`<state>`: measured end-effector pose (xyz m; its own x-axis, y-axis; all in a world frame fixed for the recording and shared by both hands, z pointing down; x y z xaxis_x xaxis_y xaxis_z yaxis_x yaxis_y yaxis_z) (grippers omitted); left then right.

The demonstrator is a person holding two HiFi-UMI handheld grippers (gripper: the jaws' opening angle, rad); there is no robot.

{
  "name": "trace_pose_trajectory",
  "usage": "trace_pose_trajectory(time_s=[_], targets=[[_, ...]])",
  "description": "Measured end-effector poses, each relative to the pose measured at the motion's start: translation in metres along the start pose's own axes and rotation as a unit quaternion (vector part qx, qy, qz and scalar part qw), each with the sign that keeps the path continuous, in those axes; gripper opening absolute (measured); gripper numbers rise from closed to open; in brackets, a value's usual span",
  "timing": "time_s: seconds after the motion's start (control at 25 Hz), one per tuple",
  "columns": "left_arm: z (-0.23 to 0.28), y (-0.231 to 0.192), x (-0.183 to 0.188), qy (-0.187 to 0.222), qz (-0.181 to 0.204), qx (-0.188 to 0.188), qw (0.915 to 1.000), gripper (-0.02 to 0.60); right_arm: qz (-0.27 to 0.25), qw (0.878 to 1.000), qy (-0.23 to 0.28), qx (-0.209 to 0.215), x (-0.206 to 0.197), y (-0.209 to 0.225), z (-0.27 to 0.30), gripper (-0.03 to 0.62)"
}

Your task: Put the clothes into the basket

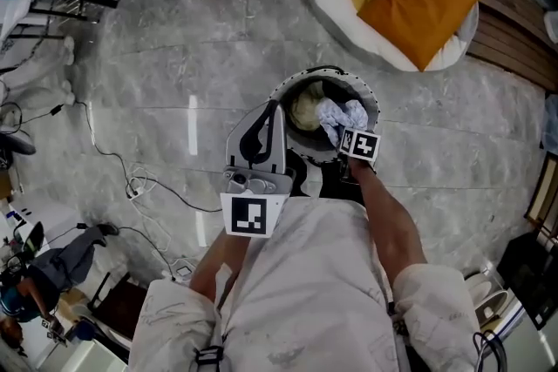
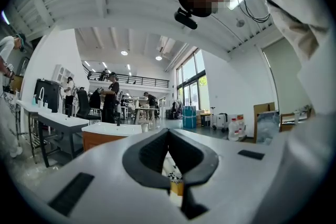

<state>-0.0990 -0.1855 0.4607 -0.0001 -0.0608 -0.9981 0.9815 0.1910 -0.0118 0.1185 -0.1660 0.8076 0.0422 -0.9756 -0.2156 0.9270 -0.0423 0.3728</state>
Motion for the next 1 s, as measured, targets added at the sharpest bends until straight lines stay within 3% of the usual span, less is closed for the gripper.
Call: trace_pose_trajectory(time_s=[0.12, 0.36, 0.52, 0.56, 1.0], targets=[[-0.001, -0.007, -0.003, -0.011, 0.012, 0.008, 0.9998, 0.005, 0.025, 0.999, -0.025, 0.002, -0.005, 0.000, 0.008, 0.163], [-0.001, -0.018, -0.006, -0.008, -0.004, 0.030, 0.9995, 0.005, 0.014, 0.999, -0.029, -0.010, -0.003, -0.001, 0.013, 0.174], [0.000, -0.014, -0.010, -0.014, -0.001, 0.021, 0.9997, 0.005, 0.014, 0.999, -0.026, -0.029, -0.004, 0.005, 0.016, 0.311], [0.001, -0.013, -0.010, -0.014, -0.003, 0.020, 0.9997, 0.005, 0.014, 0.999, -0.026, -0.031, -0.004, 0.007, 0.016, 0.319], [0.007, -0.010, -0.013, -0.020, -0.012, 0.005, 0.9997, 0.005, -0.004, 0.999, -0.031, -0.043, -0.014, 0.015, 0.006, 0.324]])
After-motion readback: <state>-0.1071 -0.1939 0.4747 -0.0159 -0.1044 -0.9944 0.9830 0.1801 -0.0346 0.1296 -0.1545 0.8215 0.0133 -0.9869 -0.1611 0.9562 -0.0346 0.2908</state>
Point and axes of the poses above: the fingertips, and each gripper's own axes: z forward along the fingers, y to its right, x out of its top, the point moved 7 cm from there along -z, backward along the fingers, and after that the axes turned 5 degrees about x, right-handed, at the moved point
